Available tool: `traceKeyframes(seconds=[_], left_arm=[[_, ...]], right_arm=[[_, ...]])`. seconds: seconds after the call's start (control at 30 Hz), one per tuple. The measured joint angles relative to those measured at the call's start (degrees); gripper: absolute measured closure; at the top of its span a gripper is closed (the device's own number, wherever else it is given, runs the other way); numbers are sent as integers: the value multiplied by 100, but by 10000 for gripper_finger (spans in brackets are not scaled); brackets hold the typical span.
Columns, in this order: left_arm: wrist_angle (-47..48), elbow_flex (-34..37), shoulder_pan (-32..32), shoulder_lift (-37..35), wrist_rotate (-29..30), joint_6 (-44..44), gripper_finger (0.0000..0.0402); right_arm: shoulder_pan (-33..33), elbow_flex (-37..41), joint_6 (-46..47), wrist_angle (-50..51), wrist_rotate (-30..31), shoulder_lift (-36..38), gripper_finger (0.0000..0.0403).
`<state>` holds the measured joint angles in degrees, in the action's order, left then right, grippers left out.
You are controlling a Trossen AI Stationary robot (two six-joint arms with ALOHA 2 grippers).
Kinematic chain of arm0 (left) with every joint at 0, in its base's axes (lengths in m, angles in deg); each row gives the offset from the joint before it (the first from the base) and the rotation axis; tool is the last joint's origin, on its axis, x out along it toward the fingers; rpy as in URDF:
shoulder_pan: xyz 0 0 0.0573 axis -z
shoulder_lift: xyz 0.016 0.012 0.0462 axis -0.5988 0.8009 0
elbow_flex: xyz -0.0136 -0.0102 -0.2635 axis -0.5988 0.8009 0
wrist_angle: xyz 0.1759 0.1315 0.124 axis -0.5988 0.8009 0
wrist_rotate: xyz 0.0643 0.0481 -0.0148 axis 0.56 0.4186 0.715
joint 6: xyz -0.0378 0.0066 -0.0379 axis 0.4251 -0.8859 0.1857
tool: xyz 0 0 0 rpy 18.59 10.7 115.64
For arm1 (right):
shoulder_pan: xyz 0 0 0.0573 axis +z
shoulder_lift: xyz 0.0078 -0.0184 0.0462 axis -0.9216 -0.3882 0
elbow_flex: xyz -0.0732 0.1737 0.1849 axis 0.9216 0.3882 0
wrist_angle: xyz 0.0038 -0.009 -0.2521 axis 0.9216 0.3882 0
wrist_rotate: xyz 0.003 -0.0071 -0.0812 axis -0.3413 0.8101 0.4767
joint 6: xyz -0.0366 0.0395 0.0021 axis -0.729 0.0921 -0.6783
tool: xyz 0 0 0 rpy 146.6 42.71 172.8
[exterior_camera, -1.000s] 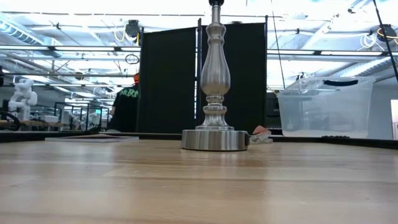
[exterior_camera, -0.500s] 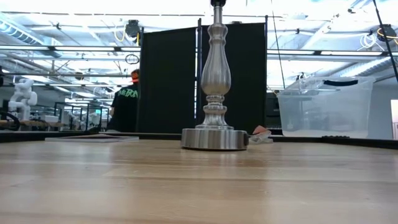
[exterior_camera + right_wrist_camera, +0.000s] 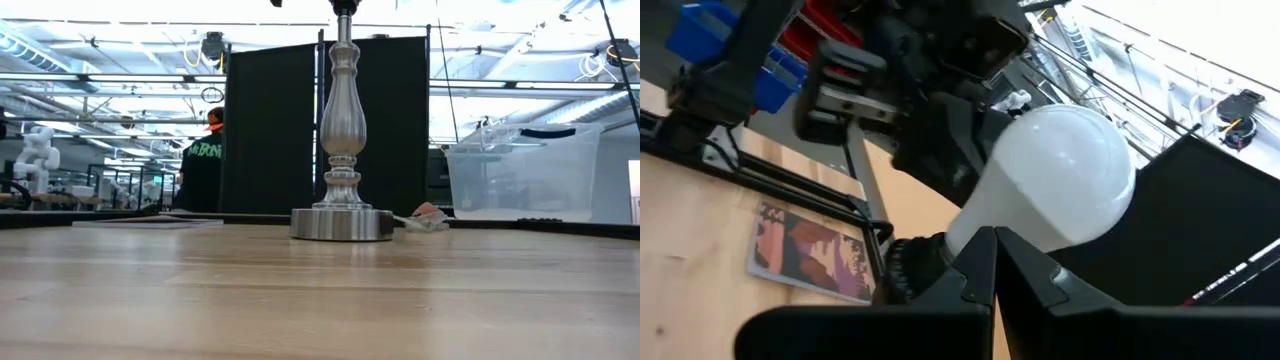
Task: Screw lightbulb
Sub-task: Insert the lightbulb into the silver lamp
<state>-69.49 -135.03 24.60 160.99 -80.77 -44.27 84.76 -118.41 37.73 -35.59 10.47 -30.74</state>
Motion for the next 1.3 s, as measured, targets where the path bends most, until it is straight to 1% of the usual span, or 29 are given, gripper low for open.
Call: traceKeyframes(seconds=[0.13,0.27,0.37,0.47,0.6,0.77,0.9,1.03,1.3], left_arm=[[99,1,11,-12,112,-28,400],[185,1,45,-184,110,-23,400],[378,1,88,-334,86,-41,400],[380,1,180,-422,78,-43,400],[316,1,343,-452,-145,-64,400],[117,1,476,-448,-227,-193,400],[45,1,487,-446,-229,-165,400],[-136,-1,487,-401,-262,-129,400],[-216,-1,405,-302,-268,4,400]], right_arm=[[24,0,-4,16,89,0,403],[-23,0,-79,35,409,0,403],[-107,0,-109,51,384,0,403],[-262,0,-223,24,367,0,403],[-530,0,-268,16,356,2,403],[-838,0,-365,-91,-94,4,403],[-1010,0,-424,-286,-261,5,403],[-1131,0,-457,-441,-562,9,403],[-1202,0,-451,-546,-800,9,403]])
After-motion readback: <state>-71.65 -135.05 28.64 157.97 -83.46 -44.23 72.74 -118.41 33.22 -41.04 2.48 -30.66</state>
